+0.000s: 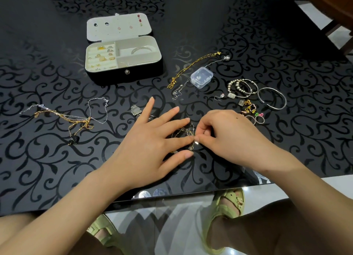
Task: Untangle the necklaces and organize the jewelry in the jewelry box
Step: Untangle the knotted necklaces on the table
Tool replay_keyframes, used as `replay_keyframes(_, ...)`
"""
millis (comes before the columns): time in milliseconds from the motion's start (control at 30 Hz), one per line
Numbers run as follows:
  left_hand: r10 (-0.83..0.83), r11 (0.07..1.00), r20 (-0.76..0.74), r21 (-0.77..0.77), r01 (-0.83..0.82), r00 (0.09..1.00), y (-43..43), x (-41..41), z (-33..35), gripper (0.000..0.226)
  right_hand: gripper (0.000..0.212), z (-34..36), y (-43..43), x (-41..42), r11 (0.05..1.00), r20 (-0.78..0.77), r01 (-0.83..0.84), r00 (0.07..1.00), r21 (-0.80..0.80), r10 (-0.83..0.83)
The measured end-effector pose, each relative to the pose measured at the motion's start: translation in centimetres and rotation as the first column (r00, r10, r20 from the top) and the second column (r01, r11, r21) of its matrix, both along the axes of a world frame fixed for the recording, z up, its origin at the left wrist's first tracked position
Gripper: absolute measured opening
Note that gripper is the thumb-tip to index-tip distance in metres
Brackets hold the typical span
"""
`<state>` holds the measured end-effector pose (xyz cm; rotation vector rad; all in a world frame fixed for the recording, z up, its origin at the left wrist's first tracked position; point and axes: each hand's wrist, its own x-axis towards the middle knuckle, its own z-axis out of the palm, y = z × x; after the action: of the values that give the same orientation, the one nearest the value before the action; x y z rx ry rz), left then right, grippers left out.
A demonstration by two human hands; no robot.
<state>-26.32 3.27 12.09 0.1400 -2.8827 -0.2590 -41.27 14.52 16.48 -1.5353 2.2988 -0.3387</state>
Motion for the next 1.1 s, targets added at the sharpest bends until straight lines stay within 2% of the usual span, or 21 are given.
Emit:
replay_keyframes(333,0.005,1.0,-0.046,0.019,-0.004,0.999,-0.3,0.4,0.2,0.034,0.016,0.2,0.1,-0.6,0.999,-0.026,0.008,1.0,0.042,-0.007)
replay_keyframes(500,0.014,0.999,-0.038,0.039,-0.013,0.999,-0.2,0.4,0.3,0.034,0.013,0.3,0.3,-0.6,0.999,-0.036,-0.014,0.999,-0.044,0.013)
replay_keyframes(633,0.017,0.997,-0.044,0.076,-0.014,0.999,-0.3,0.4,0.5,0.033,0.014,0.4,0.5,-0.9,0.995,0.029,-0.017,0.999,-0.101,0.02)
replay_keyframes(833,0.04,0.987,-0.108,0.159,-0.022,0.993,0.0,0.0,0.5,0.037,0.011,0.2,0.4,-0.9,0.988,0.174,0.02,0.985,-0.155,0.007)
replay_keyframes(967,0.187,0.94,-0.176,0.316,-0.125,0.966,0.1,-1.0,1.0,0.03,0.01,0.0,0.1,-0.9,0.986,0.192,0.019,0.981,-0.168,0.014)
replay_keyframes(1100,0.292,0.87,-0.113,0.444,-0.214,0.95,0.4,-2.0,1.1,0.035,0.008,0.0,0.0,-1.0,0.984,0.215,0.012,0.976,-0.176,0.026)
